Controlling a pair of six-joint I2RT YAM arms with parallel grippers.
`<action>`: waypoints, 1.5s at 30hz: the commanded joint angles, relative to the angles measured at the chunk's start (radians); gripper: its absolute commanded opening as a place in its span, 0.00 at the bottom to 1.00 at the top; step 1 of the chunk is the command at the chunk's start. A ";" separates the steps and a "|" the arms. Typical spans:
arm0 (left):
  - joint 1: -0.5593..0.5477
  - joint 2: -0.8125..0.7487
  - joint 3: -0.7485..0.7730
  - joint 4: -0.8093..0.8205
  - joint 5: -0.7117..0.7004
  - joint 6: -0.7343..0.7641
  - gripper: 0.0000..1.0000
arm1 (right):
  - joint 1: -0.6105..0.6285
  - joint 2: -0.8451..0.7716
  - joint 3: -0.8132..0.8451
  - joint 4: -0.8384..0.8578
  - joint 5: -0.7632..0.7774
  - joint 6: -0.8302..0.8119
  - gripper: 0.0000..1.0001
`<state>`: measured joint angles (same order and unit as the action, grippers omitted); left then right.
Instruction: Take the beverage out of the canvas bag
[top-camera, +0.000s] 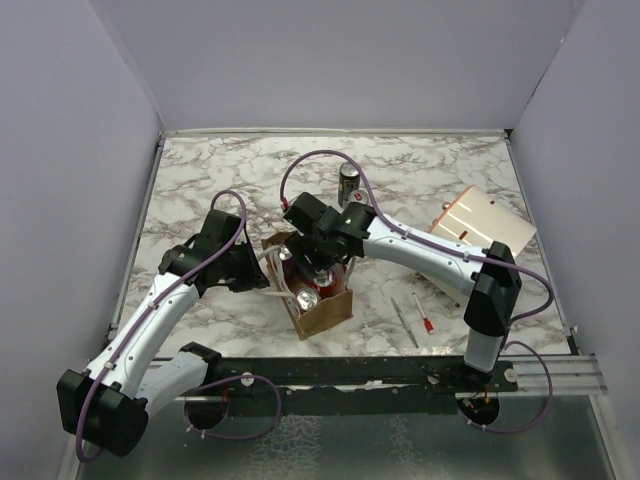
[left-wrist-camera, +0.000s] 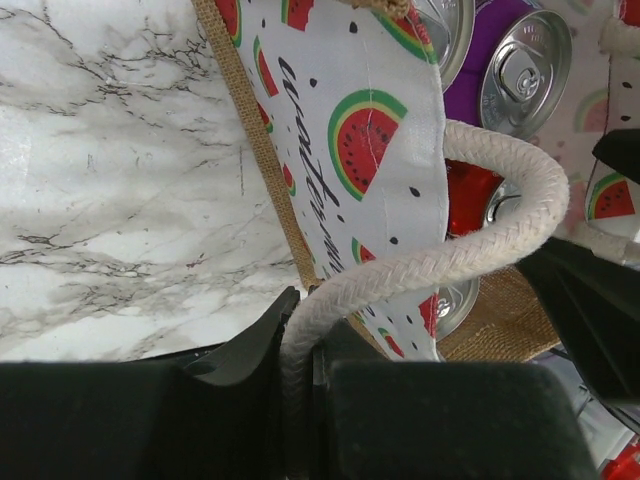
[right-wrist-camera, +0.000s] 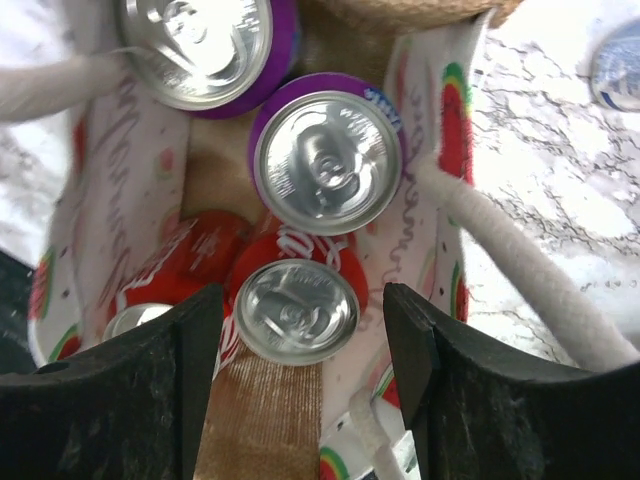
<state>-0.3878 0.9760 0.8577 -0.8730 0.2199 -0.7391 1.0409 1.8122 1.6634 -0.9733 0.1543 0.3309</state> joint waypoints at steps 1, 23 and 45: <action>0.000 -0.008 -0.004 0.006 0.014 -0.004 0.00 | 0.005 0.058 0.048 -0.029 0.154 0.126 0.66; -0.001 0.014 0.009 -0.021 0.019 0.047 0.00 | 0.005 0.133 0.000 -0.045 0.106 0.271 0.74; 0.000 0.026 0.006 -0.007 0.025 0.048 0.00 | 0.005 0.123 -0.090 0.005 0.041 0.233 0.73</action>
<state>-0.3878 1.0027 0.8577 -0.8913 0.2207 -0.6968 1.0409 1.9324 1.5990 -0.9569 0.2310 0.5858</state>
